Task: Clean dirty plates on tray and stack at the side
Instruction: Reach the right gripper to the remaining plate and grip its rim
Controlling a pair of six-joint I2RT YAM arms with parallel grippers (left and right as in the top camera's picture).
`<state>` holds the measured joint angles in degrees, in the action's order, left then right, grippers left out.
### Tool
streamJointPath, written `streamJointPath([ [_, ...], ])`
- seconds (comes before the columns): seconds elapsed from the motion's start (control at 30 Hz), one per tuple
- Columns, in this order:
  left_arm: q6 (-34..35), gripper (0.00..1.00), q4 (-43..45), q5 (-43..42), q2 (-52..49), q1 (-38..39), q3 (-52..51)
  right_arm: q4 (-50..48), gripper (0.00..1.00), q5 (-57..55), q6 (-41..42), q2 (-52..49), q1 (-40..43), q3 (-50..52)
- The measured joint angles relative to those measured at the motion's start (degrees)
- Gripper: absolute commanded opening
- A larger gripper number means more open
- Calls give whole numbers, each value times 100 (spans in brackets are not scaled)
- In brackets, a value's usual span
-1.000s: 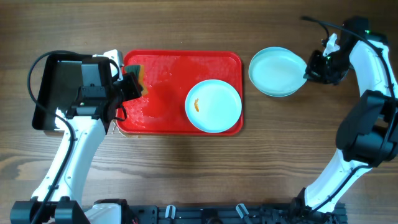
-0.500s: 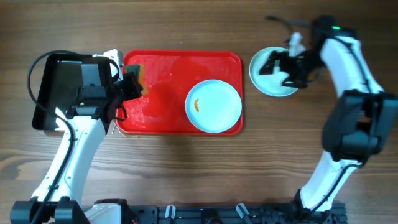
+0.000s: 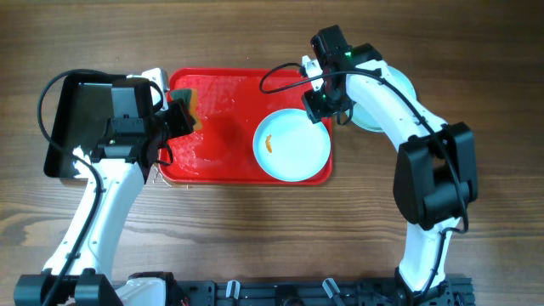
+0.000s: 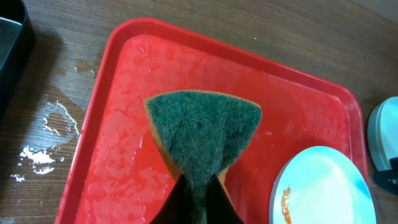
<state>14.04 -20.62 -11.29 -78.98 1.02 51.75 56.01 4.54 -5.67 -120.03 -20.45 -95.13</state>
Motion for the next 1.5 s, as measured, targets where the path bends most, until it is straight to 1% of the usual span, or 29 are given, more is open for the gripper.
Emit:
streamJointPath([
  [0.07,0,4,0,0,0,0,0,-57,52,33,-140,-166,0,0],
  [0.23,0,4,0,0,0,0,0,-83,50,42,-350,-409,-9,0],
  [0.27,-2,4,0,0,0,0,0,-83,47,42,-365,-444,-15,0],
  [0.3,0,4,0,0,0,0,0,-81,39,44,-367,-479,-15,0],
  [0.33,0,4,0,0,0,0,0,-76,29,55,-363,-570,-26,0],
  [0.43,0,4,2,2,0,-2,0,24,22,120,-339,-680,-66,2],
  [0.53,0,4,0,0,0,0,0,0,8,155,-151,-680,-170,2],
  [0.57,0,4,0,2,0,-2,0,-42,6,173,-39,-680,-238,2],
  [0.63,0,4,0,0,0,-2,0,-168,5,254,227,-678,-363,2],
  [0.67,0,4,0,0,0,-2,0,-339,10,341,442,-675,-492,-4],
  [0.7,0,4,0,0,0,0,0,-463,18,385,586,-675,-597,-2],
  [0.73,0,4,-7,0,0,0,0,-763,30,404,772,-678,-745,4],
  [0.77,0,4,-20,0,0,0,0,-953,33,402,883,-688,-868,7],
  [0.8,0,4,-39,0,0,0,0,-1189,39,404,1058,-691,-1008,9],
  [0.83,0,4,-50,0,0,-2,0,-1314,54,398,1196,-695,-1123,9],
  [0.87,0,4,-57,0,0,0,0,-1340,61,396,1335,-695,-1207,7],
  [0.93,0,4,-68,0,0,0,0,-1163,72,409,1797,-697,-1268,-33],
  [0.97,0,4,-68,0,0,0,0,-946,74,450,2076,-706,-1235,-122],
  [1.0,0,4,-66,0,0,0,0,-728,78,472,2271,-713,-1185,-260],
  [1.03,0,4,-66,2,0,0,0,-396,88,505,2498,-723,-1128,-426],
  [1.1,-2,4,-66,0,0,0,0,162,91,560,2968,-723,-994,-791],
  [1.17,0,4,-66,0,0,0,0,605,75,592,3270,-717,-916,-942],
  [1.2,0,4,-66,0,0,0,0,796,61,645,3362,-717,-914,-942],
  [1.23,0,4,-66,0,0,0,0,876,39,710,3427,-717,-927,-922],
  [1.27,0,4,-63,0,0,-2,0,929,24,831,3425,-717,-955,-894],
  [1.3,0,4,-61,0,0,0,0,868,20,1012,3497,-715,-1008,-807],
  [1.4,0,4,-59,0,0,0,0,612,16,1193,3978,-717,-1268,-343],
  [1.43,-2,4,-59,0,0,0,0,640,28,1182,4363,-717,-1349,-201],
  [1.5,-2,4,-61,0,0,0,0,654,28,1165,4892,-717,-1390,-46],
])
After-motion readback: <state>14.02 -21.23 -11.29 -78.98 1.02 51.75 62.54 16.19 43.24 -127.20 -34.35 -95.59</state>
